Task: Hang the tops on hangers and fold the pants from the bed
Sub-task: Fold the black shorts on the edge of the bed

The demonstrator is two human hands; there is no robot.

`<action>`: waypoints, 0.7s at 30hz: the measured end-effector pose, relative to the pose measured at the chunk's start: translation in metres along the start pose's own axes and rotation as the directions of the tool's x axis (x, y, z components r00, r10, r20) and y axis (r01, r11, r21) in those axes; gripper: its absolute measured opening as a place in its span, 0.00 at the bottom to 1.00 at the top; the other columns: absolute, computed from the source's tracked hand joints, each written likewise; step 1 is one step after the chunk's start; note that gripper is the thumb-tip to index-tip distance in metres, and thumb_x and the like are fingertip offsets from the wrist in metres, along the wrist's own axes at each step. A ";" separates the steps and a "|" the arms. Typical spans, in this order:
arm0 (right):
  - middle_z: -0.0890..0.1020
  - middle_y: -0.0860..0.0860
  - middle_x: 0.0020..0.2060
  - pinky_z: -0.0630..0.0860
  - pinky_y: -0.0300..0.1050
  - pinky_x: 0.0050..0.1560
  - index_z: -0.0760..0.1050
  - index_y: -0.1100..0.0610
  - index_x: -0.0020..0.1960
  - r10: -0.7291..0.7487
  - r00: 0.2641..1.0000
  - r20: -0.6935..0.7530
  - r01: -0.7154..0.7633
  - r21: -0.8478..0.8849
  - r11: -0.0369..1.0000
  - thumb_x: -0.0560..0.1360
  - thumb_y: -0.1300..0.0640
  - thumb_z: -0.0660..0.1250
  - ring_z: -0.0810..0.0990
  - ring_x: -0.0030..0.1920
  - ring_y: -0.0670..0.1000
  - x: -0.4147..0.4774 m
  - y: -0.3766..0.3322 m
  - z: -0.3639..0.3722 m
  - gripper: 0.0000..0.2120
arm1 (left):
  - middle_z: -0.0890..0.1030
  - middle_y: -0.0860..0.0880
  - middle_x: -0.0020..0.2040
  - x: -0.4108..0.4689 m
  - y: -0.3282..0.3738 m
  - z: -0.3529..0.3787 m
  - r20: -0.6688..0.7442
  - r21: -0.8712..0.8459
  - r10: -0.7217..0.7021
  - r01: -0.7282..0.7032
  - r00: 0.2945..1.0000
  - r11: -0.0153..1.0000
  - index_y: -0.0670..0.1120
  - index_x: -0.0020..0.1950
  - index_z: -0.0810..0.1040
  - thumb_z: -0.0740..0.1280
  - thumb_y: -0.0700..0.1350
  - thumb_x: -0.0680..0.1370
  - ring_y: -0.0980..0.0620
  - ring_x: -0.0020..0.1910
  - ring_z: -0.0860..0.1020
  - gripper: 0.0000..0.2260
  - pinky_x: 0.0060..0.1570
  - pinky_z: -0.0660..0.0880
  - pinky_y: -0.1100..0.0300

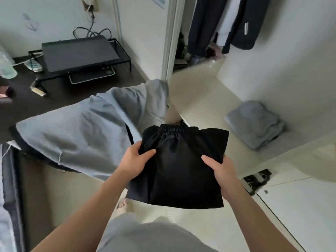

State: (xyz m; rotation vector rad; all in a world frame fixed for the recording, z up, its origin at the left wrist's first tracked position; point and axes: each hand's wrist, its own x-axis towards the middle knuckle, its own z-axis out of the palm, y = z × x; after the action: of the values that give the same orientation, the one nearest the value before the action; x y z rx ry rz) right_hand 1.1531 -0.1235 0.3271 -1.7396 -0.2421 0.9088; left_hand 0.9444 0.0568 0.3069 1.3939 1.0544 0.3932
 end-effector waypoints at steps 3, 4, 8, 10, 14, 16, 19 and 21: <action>0.86 0.46 0.52 0.80 0.60 0.59 0.78 0.46 0.59 0.007 0.998 -0.057 -0.004 0.048 0.999 0.68 0.50 0.77 0.84 0.54 0.55 0.019 -0.004 -0.018 0.21 | 0.86 0.57 0.46 0.035 0.018 0.026 0.055 0.070 0.039 -0.043 0.998 0.997 0.55 0.53 0.81 0.73 0.49 0.77 0.57 0.46 0.84 0.06 0.51 0.79 0.57; 0.86 0.46 0.52 0.79 0.60 0.59 0.78 0.46 0.60 0.004 0.997 -0.081 0.001 0.062 0.998 0.66 0.49 0.77 0.84 0.54 0.55 0.026 -0.005 -0.023 0.23 | 0.86 0.58 0.46 0.047 0.024 0.035 0.073 0.087 0.049 -0.056 0.996 0.995 0.55 0.54 0.81 0.73 0.49 0.77 0.58 0.47 0.84 0.07 0.52 0.79 0.56; 0.86 0.44 0.51 0.79 0.59 0.59 0.78 0.45 0.59 -0.002 0.980 -0.200 0.026 0.120 0.992 0.67 0.48 0.76 0.84 0.54 0.52 0.058 -0.008 -0.038 0.21 | 0.85 0.60 0.46 0.103 0.051 0.071 0.163 0.153 0.097 -0.123 0.982 0.981 0.57 0.54 0.81 0.72 0.48 0.78 0.62 0.46 0.83 0.07 0.52 0.78 0.59; 0.86 0.43 0.51 0.79 0.58 0.59 0.78 0.44 0.60 0.003 0.968 -0.253 0.035 0.144 0.989 0.71 0.50 0.75 0.84 0.54 0.51 0.078 -0.010 -0.043 0.18 | 0.86 0.57 0.45 0.134 0.063 0.091 0.201 0.183 0.091 -0.128 0.975 0.975 0.55 0.54 0.81 0.72 0.48 0.78 0.59 0.46 0.83 0.06 0.51 0.79 0.58; 0.86 0.39 0.48 0.80 0.46 0.51 0.77 0.40 0.55 0.007 0.926 -0.377 0.083 0.221 0.972 0.74 0.54 0.74 0.85 0.50 0.46 0.125 -0.021 -0.045 0.14 | 0.84 0.54 0.47 0.209 0.095 0.133 0.289 0.268 0.091 -0.172 0.953 0.948 0.50 0.58 0.80 0.71 0.47 0.79 0.55 0.47 0.82 0.09 0.47 0.79 0.58; 0.85 0.37 0.48 0.79 0.42 0.49 0.76 0.38 0.54 0.027 0.898 -0.440 0.095 0.252 0.963 0.74 0.54 0.74 0.85 0.49 0.43 0.147 -0.031 -0.044 0.15 | 0.84 0.50 0.49 0.244 0.114 0.152 0.362 0.305 0.068 -0.187 0.930 0.934 0.47 0.58 0.80 0.70 0.45 0.79 0.49 0.50 0.82 0.08 0.54 0.79 0.50; 0.85 0.38 0.50 0.79 0.42 0.51 0.75 0.36 0.55 0.077 0.847 -0.526 0.098 0.296 0.950 0.74 0.54 0.74 0.84 0.51 0.43 0.178 -0.044 -0.046 0.16 | 0.84 0.49 0.47 0.292 0.135 0.180 0.443 0.354 0.055 -0.231 0.895 0.906 0.48 0.54 0.80 0.70 0.44 0.79 0.49 0.48 0.82 0.05 0.55 0.78 0.49; 0.84 0.39 0.52 0.79 0.44 0.54 0.75 0.37 0.55 0.106 0.802 -0.587 0.107 0.316 0.943 0.74 0.55 0.74 0.83 0.52 0.43 0.200 -0.050 -0.052 0.17 | 0.84 0.50 0.45 0.324 0.143 0.203 0.479 0.377 0.086 -0.294 0.873 0.878 0.46 0.53 0.80 0.71 0.43 0.78 0.50 0.47 0.82 0.05 0.51 0.77 0.54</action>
State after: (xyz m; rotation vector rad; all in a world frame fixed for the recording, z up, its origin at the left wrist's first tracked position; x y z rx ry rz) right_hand 1.3389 -0.0277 0.2864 -1.6092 0.3201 0.3264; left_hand 1.3205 0.2144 0.2864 1.8972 0.6316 -0.0452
